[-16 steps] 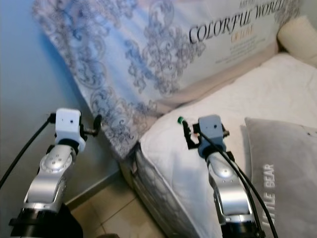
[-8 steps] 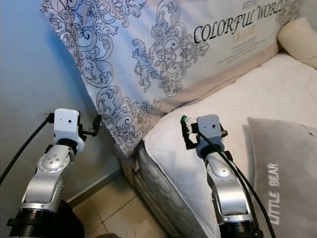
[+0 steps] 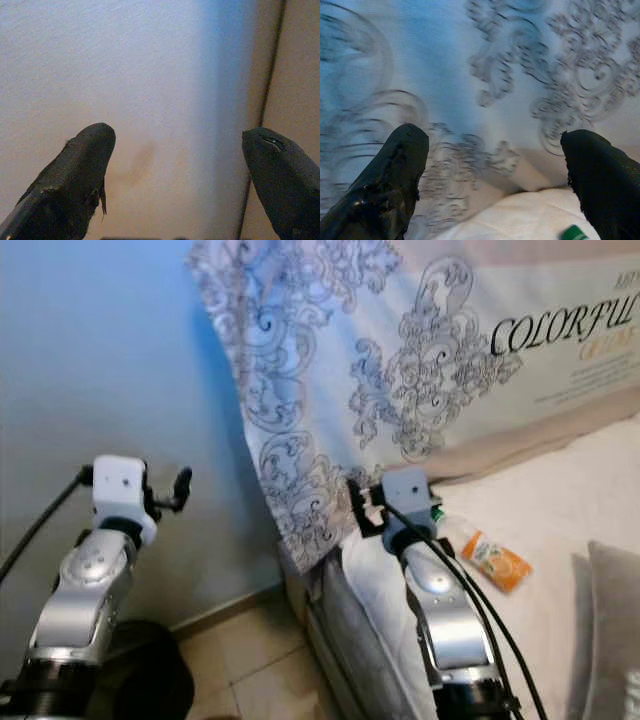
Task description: Clean up the room
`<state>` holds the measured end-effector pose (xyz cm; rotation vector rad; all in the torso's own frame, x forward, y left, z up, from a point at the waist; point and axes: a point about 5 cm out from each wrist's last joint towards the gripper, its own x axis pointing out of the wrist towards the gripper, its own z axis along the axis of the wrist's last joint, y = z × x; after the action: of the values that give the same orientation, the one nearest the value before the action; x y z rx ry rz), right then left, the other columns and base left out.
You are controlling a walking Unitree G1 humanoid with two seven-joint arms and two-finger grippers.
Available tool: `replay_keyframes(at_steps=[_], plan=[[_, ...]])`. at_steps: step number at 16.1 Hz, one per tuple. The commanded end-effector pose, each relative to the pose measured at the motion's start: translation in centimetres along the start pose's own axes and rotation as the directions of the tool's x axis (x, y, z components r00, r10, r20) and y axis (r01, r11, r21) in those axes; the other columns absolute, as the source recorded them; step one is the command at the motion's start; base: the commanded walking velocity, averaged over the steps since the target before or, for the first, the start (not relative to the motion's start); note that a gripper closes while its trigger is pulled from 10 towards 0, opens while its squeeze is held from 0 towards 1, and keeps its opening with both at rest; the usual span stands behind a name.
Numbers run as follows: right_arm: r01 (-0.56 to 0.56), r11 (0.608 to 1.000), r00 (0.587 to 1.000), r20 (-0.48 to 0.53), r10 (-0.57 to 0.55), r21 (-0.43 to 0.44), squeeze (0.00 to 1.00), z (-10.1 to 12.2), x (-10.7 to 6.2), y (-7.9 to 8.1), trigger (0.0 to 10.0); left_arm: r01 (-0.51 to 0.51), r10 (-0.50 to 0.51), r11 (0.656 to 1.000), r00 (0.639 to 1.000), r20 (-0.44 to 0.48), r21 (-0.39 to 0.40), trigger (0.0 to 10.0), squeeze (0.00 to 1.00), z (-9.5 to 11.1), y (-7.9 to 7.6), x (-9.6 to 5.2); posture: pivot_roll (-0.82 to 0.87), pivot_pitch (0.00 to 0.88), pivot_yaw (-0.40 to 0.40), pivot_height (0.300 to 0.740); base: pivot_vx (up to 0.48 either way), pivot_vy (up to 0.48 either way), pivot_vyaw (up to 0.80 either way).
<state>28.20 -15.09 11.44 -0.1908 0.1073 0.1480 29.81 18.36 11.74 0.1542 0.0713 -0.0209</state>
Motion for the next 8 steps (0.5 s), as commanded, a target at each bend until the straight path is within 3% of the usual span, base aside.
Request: replay_keyframes(at_steps=[1,4,8], plan=[[0.029,1.0,0.999,-0.017,-0.029,0.0,0.0,-0.4,-0.2,-0.9,10.0,0.039,-0.039,0.999,0.999,-0.003,0.0,10.0,0.0,-0.1,-1.0,0.0,-0.01,0.0,0.017,0.74,0.0,0.0,0.0],[0.056,0.998,0.998,-0.028,-0.055,0.013,0.0,-0.5,-0.2,-1.2,10.0,0.173,-0.172,0.983,0.985,-0.032,0.059,10.0,0.0,-0.7,-2.1,-0.6,-0.01,0.0,0.013,0.74,0.0,0.0,0.0],[0.077,0.997,0.994,-0.079,-0.078,-0.012,0.0,-1.1,-0.6,-2.0,10.0,0.228,-0.226,0.973,0.973,-0.048,0.032,10.0,0.0,-0.6,-2.2,-1.1,0.0,0.0,0.001,0.74,0.0,0.0,0.0]])
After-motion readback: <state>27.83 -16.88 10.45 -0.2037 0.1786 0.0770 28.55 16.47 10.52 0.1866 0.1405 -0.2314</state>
